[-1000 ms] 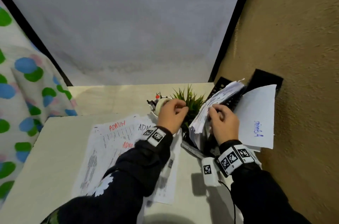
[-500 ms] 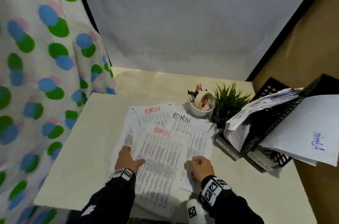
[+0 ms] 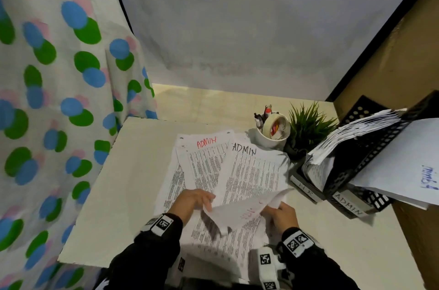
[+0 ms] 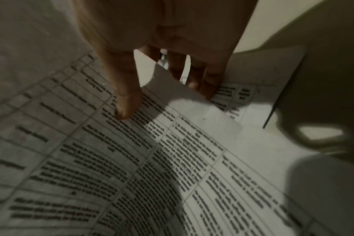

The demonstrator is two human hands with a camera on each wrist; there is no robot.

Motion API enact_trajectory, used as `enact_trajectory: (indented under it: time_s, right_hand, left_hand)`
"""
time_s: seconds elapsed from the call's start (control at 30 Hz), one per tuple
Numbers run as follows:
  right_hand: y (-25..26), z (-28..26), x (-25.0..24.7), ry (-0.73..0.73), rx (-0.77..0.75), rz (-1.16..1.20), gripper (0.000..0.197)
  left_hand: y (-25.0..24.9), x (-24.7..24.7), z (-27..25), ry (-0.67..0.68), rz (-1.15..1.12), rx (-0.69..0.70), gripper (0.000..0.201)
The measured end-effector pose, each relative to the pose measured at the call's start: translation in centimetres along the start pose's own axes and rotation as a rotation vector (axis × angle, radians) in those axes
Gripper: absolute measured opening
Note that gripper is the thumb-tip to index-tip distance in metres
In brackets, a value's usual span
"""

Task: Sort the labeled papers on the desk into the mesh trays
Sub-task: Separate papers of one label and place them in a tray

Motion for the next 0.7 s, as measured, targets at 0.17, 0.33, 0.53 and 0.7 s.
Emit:
enact_trajectory:
  time_s: [0.17, 0.33, 0.53, 0.7]
  right_hand:
    - [0.0, -0.2, -2.5, -0.110, -0.028, -0.027, 0.016]
    - [-2.1, 0.9, -4.9, -0.208, 0.039, -0.057, 0.022]
    - [-2.4, 1.5, -4.5, -0.171, 0.072, -0.002, 0.018]
    - [-0.2, 1.4, -3.7, -0.143, 0.025, 0.106, 0.011]
  left_hand:
    - [0.1, 0.0, 3.0, -0.126, -0.163, -0.111, 0.020]
    - [0.9, 1.4, 5.5, -0.177, 0.142, -0.197, 0.024]
    - [-0.2, 4.0, 5.8, -0.111, 0.354, -0.096, 0.027]
    - [-0.5, 2.7, 5.0, -0.104, 0.304, -0.068, 0.022]
Point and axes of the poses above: each hand's wrist, its own z-axis towards the middle knuckle, its own x-axis out of the palm, y = z × x, the point moved 9 cm from there along z, towards the middle knuckle, and after that the axes turned 4 degrees about y, right-handed, at the moved point
